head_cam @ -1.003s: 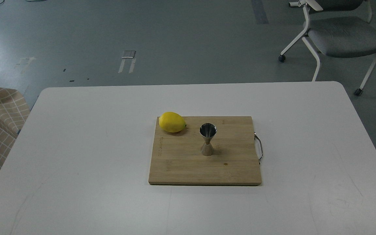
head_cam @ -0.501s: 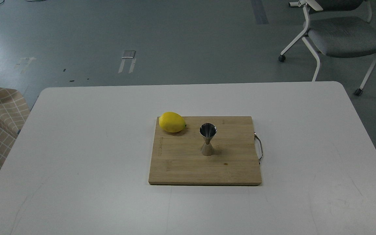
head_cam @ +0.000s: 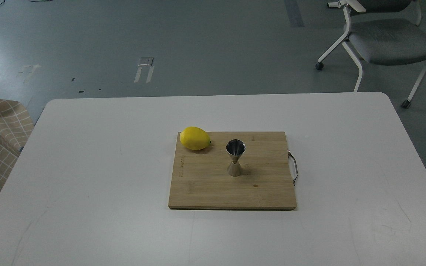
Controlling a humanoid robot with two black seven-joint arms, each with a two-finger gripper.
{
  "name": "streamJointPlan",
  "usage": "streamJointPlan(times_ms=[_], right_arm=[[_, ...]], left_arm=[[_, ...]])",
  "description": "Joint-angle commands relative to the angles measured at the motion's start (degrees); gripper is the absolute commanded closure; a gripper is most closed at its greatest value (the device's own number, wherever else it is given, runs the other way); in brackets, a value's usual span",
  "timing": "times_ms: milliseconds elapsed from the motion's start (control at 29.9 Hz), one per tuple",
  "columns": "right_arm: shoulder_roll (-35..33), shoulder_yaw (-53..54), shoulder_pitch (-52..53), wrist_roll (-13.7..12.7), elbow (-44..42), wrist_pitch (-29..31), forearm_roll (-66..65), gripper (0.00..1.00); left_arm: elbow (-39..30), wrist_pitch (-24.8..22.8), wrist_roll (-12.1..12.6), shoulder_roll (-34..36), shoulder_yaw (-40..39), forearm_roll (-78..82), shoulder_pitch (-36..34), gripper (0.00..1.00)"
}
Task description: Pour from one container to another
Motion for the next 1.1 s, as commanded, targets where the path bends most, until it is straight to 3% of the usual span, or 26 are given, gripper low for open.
streamJointPlan(times_ms=[0,1070], right_arm=[[0.00,0.00,0.00,0.00,0.00,0.00,0.00,0.00],[0.00,0.00,0.00,0.00,0.00,0.00,0.00,0.00]], left_arm=[[0.00,0.00,0.00,0.00,0.00,0.00,0.00,0.01],[0.00,0.00,0.00,0.00,0.00,0.00,0.00,0.01]])
